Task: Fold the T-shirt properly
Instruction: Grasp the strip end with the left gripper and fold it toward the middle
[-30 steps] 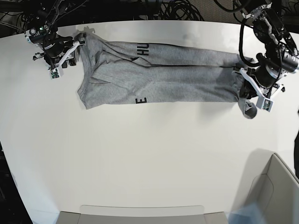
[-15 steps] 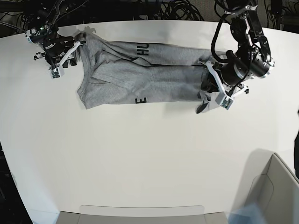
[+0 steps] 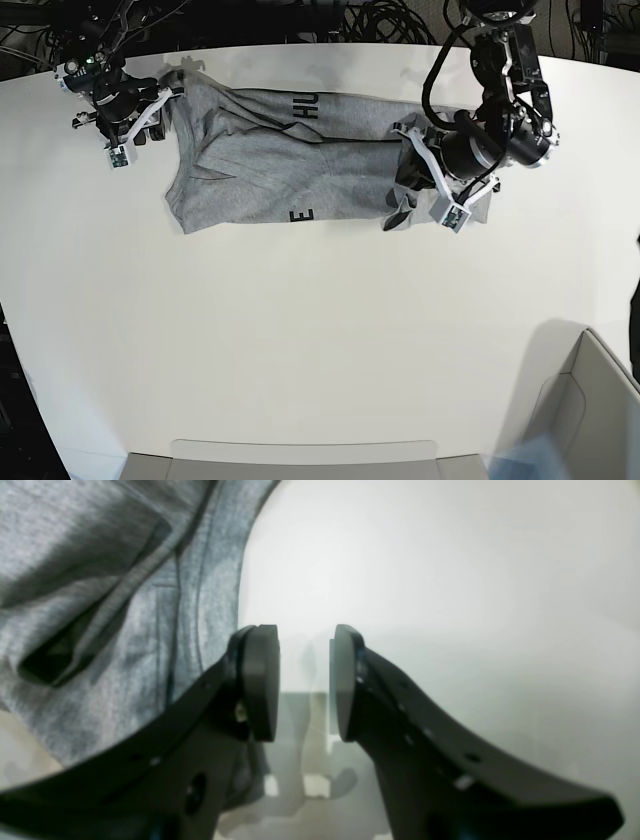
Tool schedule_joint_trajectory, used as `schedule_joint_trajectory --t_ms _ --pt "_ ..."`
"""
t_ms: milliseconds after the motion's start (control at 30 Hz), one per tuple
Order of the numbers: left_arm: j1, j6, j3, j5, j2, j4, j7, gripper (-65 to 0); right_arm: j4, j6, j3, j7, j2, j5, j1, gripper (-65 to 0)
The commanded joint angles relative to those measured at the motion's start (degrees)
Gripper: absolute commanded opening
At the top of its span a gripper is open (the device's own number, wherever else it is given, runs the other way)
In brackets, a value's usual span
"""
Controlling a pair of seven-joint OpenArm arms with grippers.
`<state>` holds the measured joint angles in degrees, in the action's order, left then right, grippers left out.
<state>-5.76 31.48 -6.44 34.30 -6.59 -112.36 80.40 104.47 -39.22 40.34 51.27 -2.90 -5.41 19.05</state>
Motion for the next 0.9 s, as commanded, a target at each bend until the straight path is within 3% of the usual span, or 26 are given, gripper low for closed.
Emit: schedule_joint_trajectory --t_ms 0,333,467,567,767,867 --pt "0.62 -0.06 -0.02 1.26 0.66 -0.92 -0.40 -65.0 0.72 -0.12 0.15 -0.85 0.48 -0.61 -0.19 -45.6" --pt "0.62 -0.06 -0.02 1.43 1.97 -0.92 -0.40 -64.4 0.72 -0.12 0.15 -0.85 0.48 -0.61 -0.19 -45.6" --pt "0.62 -0.14 -0.55 1.43 3.12 -1.36 -0.40 -46.2 0.72 -0.12 0.15 -0.85 0.48 -0.61 -0.19 -45.6" --pt "0.53 -0.14 -0.38 1.43 4.79 -2.33 -0.40 -38.3 0.72 -0.12 0.15 -0.85 0.48 -0.61 -0.19 -45.6" --pt "0.62 -0.14 -0.73 1.43 8.39 -2.94 -0.40 -39.9 0.72 -0.12 0.15 -0.85 0.48 -0.61 -0.19 -45.6" --pt "0.62 -0.14 -1.34 1.26 8.04 -2.94 -0.40 -45.8 0.72 -0.12 0.15 -0.85 0.48 -0.61 -0.19 -45.6"
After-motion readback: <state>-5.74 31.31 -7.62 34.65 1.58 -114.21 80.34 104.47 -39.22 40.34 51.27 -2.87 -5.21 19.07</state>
